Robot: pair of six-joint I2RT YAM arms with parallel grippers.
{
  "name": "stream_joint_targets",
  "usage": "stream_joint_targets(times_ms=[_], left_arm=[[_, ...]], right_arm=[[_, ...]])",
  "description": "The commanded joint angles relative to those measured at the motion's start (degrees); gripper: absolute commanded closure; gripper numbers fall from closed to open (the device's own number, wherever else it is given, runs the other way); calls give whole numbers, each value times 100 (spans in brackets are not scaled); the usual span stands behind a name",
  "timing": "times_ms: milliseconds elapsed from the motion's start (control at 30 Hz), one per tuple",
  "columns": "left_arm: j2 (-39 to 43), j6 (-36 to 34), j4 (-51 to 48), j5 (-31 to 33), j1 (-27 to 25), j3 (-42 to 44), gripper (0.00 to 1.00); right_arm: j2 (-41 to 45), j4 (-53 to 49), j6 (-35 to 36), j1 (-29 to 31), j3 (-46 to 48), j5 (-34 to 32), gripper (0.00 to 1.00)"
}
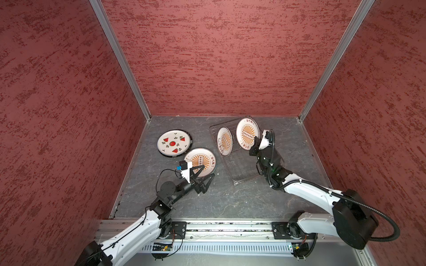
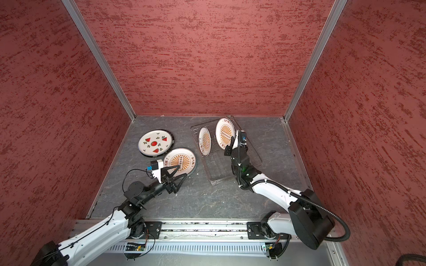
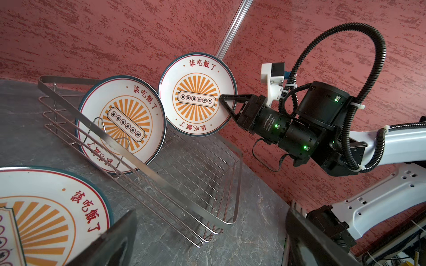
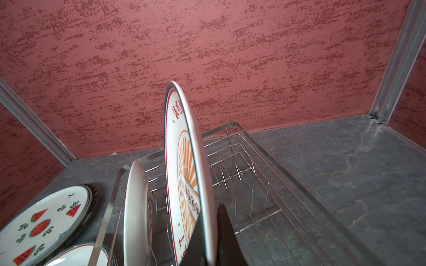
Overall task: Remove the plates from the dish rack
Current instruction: 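Carry the sunburst plate toward the left gripper above the stack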
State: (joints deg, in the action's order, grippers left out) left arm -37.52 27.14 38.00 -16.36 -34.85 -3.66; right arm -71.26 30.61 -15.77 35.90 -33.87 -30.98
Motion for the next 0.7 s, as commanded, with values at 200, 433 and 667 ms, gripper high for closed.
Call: stream_joint_targets(times_ms=[200,433,667], left_arm=[[-207,-140,346,-78,-72,-173,1],[-342,-230,347,214,-145,-190,1],[-363,-43,340,93,-145,-223,1]], right_arm=[[1297,911,-462,-412,1043,1363,92],[2045,850,-1053,-906,1388,3000,93],[2156,1413,-1607,-953,1532,4674,93]])
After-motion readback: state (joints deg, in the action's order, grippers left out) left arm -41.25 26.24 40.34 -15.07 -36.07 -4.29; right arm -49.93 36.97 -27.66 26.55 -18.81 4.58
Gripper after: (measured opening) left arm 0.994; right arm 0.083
